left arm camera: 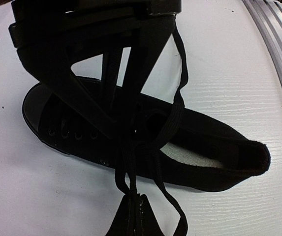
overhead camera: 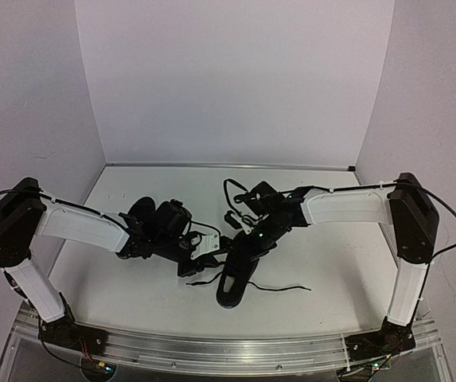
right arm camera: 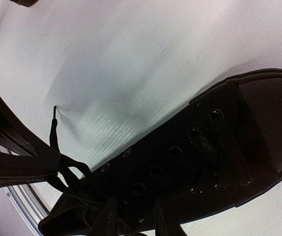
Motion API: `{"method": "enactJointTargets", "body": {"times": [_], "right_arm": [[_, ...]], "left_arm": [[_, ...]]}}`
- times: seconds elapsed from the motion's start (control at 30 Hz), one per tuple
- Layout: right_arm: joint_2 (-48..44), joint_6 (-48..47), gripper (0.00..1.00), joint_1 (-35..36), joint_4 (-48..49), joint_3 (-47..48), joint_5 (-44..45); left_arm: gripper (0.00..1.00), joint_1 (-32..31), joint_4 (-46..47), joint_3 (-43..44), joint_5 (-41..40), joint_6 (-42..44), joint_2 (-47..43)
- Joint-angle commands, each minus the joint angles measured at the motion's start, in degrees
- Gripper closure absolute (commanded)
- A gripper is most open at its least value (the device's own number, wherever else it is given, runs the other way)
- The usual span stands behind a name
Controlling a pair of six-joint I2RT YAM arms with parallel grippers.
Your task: Tie the shoes
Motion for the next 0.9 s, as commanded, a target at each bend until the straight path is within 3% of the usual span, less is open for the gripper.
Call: {"method": "enactJointTargets", "body": {"times": [0.0,0.17,0.23,0.87], "right_arm": [[0.95,-0.69,0.83,0.27,-0.30,0.06,1.57],[-0.02,-0.67,0.98,0.32,-0.34,-0.22,1.93],[-0.79,-0.49,1.00,0.31,-0.30,-0.44,2.29],[-9.61,1.84,1.00,0.25,0.79,-5.25,5.83]], "left_arm": [[1.00,-0.29,-0.42,1.73,-0.11,0.66,-0.50],[1.00,-0.24,-0.56,1.70,-0.33,0.58,-0.56],[1.00,-0.23,-0.56,1.66,-0.42,0.57,-0.57],[1.00,-0.19,-0.98,1.55,-1.86,0.23,-0.91]]}}
